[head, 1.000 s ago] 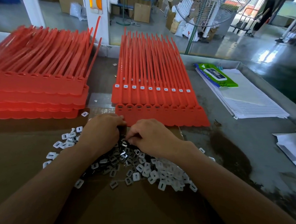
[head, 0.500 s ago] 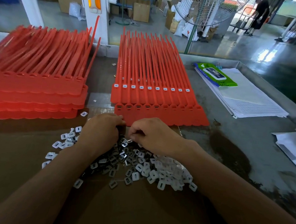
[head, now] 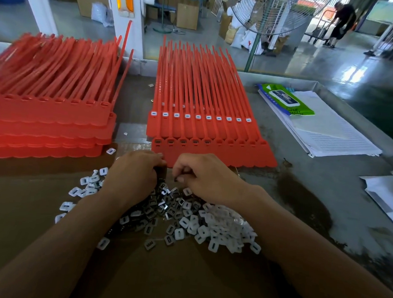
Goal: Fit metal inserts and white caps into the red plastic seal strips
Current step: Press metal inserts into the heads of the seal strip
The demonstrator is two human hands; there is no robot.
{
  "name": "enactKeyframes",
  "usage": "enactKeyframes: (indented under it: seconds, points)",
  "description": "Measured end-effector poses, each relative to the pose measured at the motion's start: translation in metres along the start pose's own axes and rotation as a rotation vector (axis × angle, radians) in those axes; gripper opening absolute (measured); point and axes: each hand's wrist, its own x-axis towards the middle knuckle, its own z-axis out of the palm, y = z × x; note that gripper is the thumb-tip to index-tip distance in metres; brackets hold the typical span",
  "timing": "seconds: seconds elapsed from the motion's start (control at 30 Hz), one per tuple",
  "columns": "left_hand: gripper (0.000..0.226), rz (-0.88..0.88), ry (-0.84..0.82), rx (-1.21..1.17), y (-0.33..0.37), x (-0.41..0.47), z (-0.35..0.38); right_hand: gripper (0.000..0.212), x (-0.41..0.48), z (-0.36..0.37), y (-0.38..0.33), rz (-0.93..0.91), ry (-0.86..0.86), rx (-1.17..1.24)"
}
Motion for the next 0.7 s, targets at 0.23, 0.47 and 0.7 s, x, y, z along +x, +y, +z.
enactKeyframes:
  seconds: [0.23,0.47,0.7]
  points:
    - [0.041,-0.011,-0.001,0.0,0.0,-0.001,0.001,0.015,0.005,-0.013,0.018,0.097,0.115,-0.002]
    - [0.042,-0.03,0.0,-0.023,-0.001,-0.001,0.001,0.01,0.018,-0.039,0.062,0.324,0.341,-0.002]
    - [0.042,-0.03,-0.001,-0.026,-0.001,-0.001,0.001,0.013,0.033,-0.041,0.088,0.415,0.36,0.0]
